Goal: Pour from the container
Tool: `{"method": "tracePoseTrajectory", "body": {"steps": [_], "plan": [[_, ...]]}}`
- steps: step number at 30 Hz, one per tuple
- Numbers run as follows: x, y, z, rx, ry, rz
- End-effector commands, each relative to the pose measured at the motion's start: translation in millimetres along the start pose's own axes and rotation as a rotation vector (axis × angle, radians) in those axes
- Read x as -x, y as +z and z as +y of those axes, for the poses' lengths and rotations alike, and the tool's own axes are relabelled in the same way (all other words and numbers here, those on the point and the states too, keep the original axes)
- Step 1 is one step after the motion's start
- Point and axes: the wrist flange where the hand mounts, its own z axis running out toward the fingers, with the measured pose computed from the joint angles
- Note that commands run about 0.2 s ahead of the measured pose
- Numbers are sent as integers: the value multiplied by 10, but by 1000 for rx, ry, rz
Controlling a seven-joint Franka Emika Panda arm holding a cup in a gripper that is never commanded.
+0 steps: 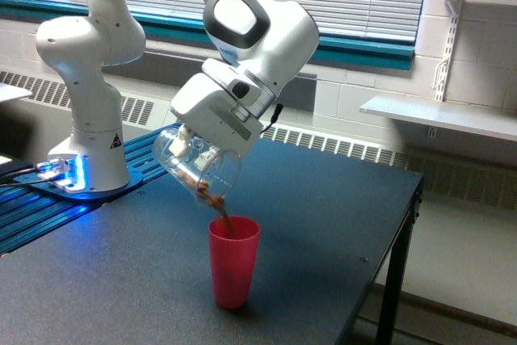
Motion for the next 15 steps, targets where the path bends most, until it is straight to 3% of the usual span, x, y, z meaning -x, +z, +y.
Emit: {"method": "tracePoseTrajectory", "body": {"steps": [1, 15], "plan": [[-12, -67, -21, 19, -49, 6], [-41, -88, 12, 18, -63, -7]]}}
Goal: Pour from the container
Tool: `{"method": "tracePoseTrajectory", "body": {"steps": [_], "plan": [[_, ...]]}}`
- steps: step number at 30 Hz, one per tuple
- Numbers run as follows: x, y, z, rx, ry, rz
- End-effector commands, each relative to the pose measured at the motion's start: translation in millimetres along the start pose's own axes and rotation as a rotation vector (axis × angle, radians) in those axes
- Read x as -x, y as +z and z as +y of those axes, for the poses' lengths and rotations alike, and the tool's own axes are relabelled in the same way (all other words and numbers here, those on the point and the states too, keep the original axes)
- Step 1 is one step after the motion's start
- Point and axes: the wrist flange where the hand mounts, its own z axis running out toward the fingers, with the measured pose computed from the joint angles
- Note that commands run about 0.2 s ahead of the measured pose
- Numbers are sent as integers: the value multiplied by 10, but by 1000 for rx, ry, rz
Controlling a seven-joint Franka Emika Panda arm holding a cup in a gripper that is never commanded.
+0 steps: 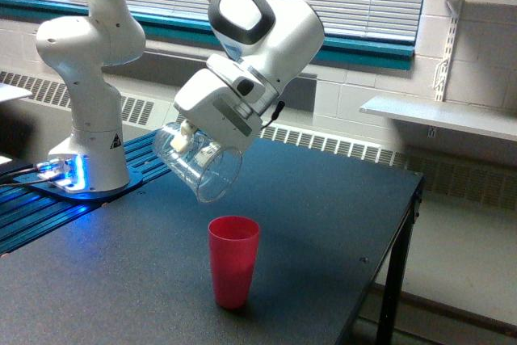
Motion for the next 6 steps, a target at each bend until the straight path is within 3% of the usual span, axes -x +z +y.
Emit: {"method": "tracePoseTrajectory", "body": {"steps": [1, 6], "plan": [[2, -38, -1, -6, -25, -3], [2, -24, 11, -22, -23, -3]]}}
